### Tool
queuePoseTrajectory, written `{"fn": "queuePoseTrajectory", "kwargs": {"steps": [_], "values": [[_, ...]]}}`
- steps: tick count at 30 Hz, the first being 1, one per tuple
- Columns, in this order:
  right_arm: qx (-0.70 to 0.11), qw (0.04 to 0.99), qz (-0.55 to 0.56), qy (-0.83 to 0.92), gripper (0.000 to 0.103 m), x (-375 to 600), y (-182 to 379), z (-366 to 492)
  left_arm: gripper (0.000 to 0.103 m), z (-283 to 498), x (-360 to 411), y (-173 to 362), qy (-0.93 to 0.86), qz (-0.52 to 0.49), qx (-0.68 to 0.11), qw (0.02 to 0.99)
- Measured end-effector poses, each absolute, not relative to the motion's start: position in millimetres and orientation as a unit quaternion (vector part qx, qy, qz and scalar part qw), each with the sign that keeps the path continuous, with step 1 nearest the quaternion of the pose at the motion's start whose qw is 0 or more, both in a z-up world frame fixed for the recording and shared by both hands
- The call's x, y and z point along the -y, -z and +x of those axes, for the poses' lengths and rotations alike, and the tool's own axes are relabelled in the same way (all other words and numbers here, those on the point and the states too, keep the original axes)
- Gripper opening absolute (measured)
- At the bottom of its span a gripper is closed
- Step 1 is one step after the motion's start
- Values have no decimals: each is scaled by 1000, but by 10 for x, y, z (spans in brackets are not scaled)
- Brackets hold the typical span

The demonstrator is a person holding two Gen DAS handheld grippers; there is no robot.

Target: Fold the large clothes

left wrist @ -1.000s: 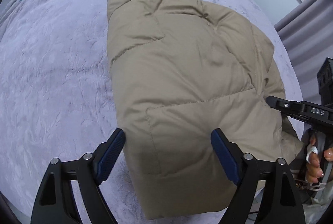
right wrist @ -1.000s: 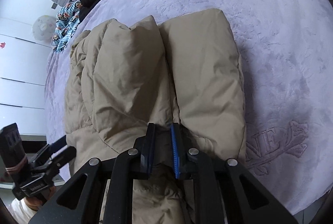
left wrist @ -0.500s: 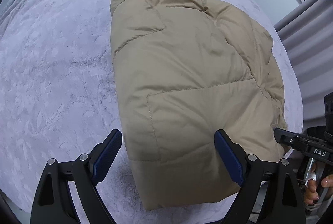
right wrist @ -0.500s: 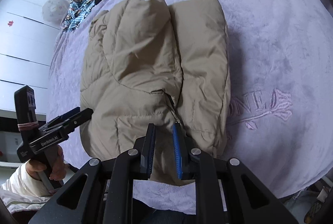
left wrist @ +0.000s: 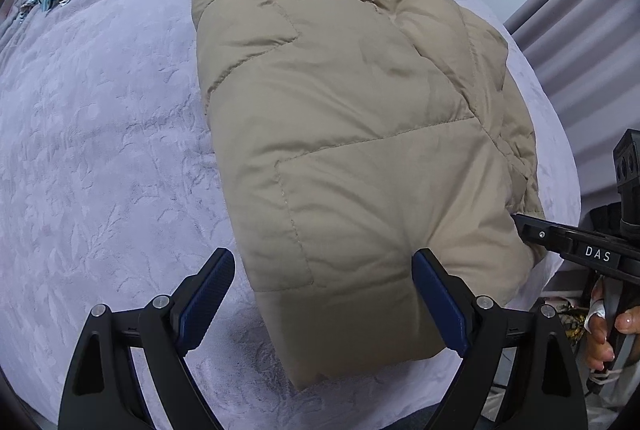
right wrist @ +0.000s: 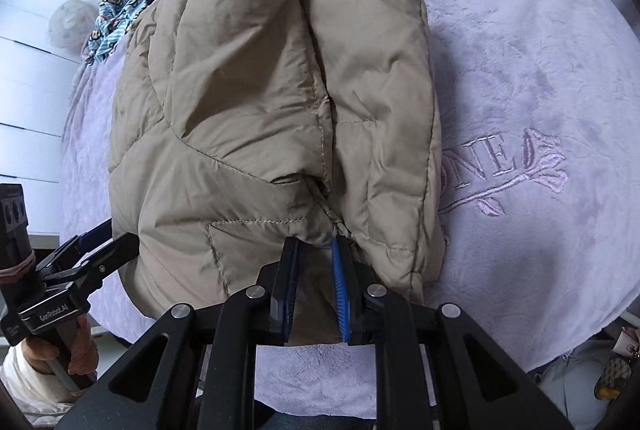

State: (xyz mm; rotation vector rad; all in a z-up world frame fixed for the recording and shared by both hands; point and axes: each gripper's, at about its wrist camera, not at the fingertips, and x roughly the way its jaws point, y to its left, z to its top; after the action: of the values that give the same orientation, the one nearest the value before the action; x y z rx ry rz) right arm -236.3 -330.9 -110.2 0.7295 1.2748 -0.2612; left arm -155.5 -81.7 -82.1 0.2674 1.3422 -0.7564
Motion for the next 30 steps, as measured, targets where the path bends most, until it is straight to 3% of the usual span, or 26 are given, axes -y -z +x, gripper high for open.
{"fn": "queuePoseTrajectory", "kwargs": {"steps": [7, 15, 24, 30], "values": [[-562, 737, 342, 155, 21, 3199, 955, -2391, 91, -1582, 668, 746, 345, 117, -603, 710], [-551, 752, 322, 164, 46, 3062, 736, -2327, 91, -1507, 494, 636, 332, 107, -598, 722], [-548, 760, 321, 137, 60, 3128, 563, -2212, 91, -1293, 490, 606, 291, 91, -615, 728], [-556, 757, 318, 129, 64, 3399, 576, -2139, 91, -1226, 706, 580, 270, 82, -625, 728]]}}
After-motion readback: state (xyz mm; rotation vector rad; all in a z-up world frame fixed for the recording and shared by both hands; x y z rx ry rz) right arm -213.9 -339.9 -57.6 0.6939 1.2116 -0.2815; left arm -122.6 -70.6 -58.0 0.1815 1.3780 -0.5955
